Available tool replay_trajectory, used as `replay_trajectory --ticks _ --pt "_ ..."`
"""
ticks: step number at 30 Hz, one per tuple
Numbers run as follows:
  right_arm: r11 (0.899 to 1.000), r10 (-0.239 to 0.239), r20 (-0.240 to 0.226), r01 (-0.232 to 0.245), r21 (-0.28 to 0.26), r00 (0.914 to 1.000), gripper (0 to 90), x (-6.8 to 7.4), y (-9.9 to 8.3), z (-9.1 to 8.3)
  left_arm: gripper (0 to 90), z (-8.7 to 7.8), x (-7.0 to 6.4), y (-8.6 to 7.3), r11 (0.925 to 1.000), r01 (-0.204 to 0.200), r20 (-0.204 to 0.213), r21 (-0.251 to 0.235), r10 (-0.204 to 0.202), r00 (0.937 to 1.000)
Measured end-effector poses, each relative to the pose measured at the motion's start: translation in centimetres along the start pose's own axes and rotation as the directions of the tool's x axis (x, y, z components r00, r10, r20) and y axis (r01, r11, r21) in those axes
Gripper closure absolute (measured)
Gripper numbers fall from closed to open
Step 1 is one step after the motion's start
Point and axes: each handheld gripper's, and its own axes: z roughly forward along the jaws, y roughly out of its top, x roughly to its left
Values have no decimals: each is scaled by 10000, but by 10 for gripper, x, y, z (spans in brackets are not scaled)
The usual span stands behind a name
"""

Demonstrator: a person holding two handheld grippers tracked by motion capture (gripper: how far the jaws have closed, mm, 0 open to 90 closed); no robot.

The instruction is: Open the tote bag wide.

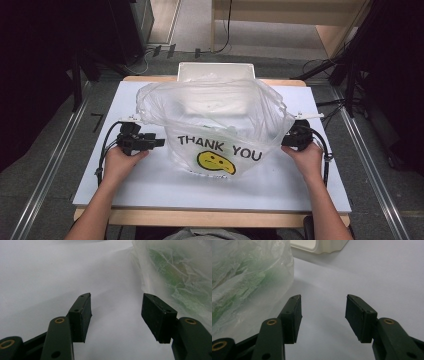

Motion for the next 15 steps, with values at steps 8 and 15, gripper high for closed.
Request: replay_trajectory --ticks 8,15 --pt "9998 213 -604 -213 10 9979 518 -4 2 -4 436 -5 2 4 9997 -193 212 151 190 9996" --pt "9985 -225 -1254 160 -526 9919 540 -9 24 -30 467 -26 -2 31 9978 -669 619 -30 670 9958"
